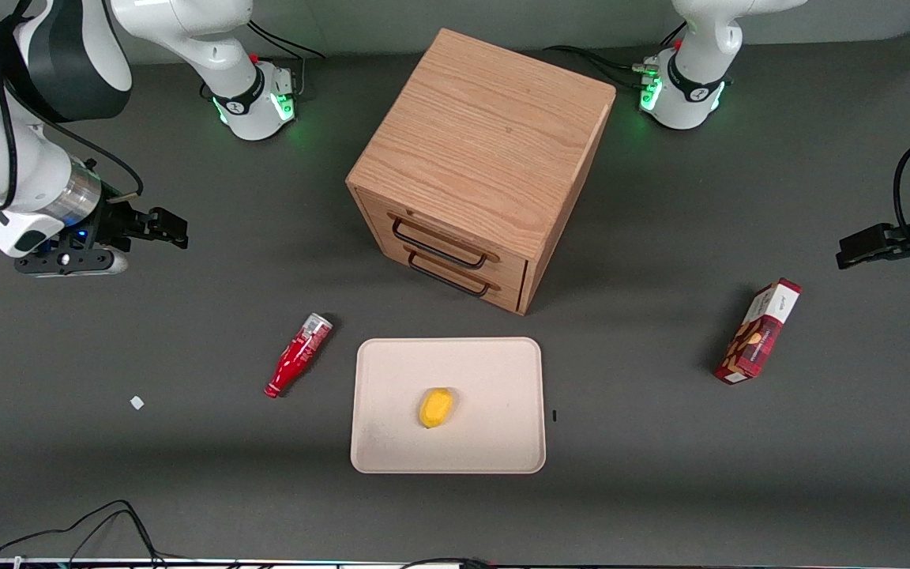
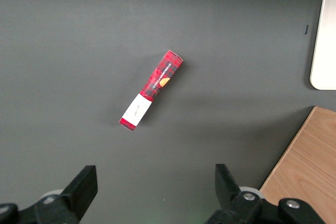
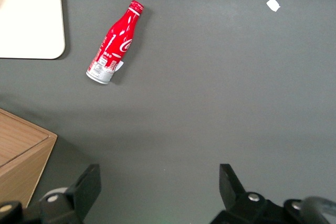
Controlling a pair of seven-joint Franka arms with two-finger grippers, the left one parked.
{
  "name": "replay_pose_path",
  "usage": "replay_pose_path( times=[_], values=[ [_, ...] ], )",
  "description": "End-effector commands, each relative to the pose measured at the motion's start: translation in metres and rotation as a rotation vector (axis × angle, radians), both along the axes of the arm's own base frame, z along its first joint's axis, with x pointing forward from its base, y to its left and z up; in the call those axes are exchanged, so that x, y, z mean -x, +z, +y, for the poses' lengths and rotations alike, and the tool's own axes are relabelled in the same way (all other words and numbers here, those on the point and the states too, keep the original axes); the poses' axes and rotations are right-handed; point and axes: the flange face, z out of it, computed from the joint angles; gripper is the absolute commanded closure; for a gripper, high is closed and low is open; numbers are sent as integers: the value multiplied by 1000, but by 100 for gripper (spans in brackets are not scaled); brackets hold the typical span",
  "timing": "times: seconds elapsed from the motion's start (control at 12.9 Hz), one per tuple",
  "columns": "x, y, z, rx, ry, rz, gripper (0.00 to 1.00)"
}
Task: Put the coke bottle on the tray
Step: 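Move the right gripper down over the lying red Coca-Cola bottle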
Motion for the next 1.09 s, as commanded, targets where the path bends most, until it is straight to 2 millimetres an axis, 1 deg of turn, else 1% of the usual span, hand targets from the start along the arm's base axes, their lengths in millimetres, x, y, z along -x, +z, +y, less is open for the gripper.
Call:
replay_pose_path(
  times=[0.0, 0.16, 0.23, 0.31, 0.39, 0.54, 0.7, 0.78, 0.85, 1.01],
  values=[
    [-3, 11, -10, -23, -40, -1, 0],
    [-10, 20, -9, -21, -31, 11, 0],
    [-13, 20, -8, -20, -37, 23, 0],
    [-17, 17, -9, -46, -85, 31, 0],
    [-25, 16, -7, -91, -185, 40, 0],
    [-43, -6, 10, -81, -198, 75, 0],
    [-63, -36, 24, -52, -254, 111, 0],
    [-72, -58, 32, -47, -249, 128, 0],
    [-77, -73, 35, -48, -256, 115, 0],
    [-88, -102, 36, -34, -347, 102, 0]
  ],
)
